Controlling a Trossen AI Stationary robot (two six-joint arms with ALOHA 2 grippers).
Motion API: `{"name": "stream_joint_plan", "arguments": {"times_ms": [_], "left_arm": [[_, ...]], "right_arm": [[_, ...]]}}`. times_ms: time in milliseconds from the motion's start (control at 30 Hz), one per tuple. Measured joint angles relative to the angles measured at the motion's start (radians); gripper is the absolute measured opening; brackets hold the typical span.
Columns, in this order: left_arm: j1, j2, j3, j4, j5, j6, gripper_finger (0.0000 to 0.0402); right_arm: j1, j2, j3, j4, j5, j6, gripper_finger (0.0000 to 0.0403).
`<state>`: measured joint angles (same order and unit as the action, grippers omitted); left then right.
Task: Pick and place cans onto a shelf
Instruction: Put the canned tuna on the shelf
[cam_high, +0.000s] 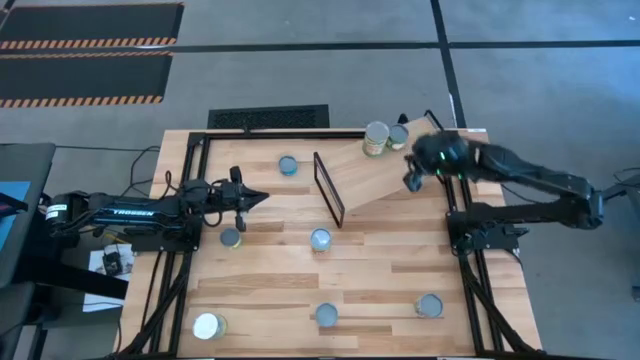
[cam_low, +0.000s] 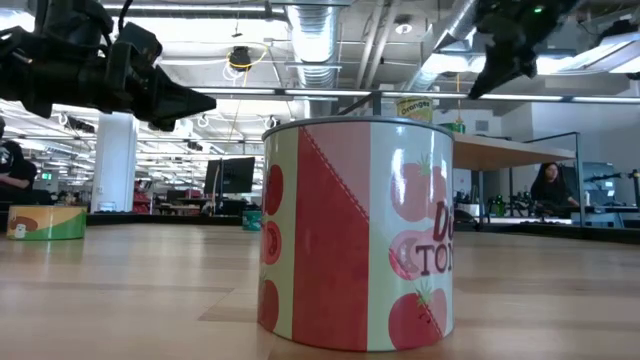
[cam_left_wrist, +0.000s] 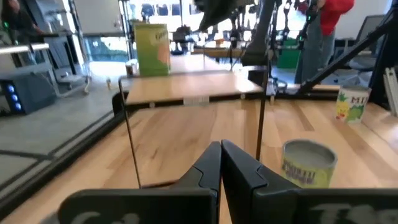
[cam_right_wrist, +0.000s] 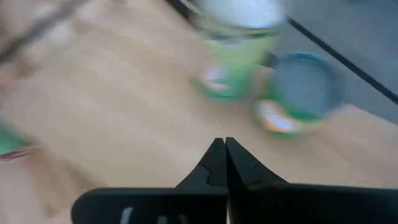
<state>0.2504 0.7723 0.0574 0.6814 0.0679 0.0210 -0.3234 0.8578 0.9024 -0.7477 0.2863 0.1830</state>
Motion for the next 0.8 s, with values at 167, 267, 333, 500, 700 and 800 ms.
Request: {"name": "stream_joint_plan", "arguments": {"times_ms": [167,267,333,500,700,800], "left_arm": [[0.000,0.000,0.000,-0.015,-0.001,-0.007,0.0000],[0.000,0.000,0.006,-0.035,0.001,-0.016,0.0000],[0.000,0.000,0.037,-0.112,-0.001,-0.028,0.0000],[0.000,0.002,0.150,-0.351,-0.038,-0.009,0.0000],[0.003,0.038,0.258,-0.543,-0.097,-0.015,0.0000],[0.012,0.106,0.286,-0.552,-0.099,-0.058,0.0000]], "right_arm": [[0.208,-0.135,-0.188,0.250,0.011,-0.012,0.0003],[0.330,-0.193,-0.287,0.402,0.029,-0.075,0.0004],[0.399,-0.219,-0.344,0.499,0.032,-0.117,0.0004],[0.543,-0.251,-0.451,0.687,0.072,-0.211,0.0003],[0.671,-0.251,-0.523,0.816,0.117,-0.266,0.0004],[0.717,-0.250,-0.543,0.843,0.133,-0.294,0.0003]]}}
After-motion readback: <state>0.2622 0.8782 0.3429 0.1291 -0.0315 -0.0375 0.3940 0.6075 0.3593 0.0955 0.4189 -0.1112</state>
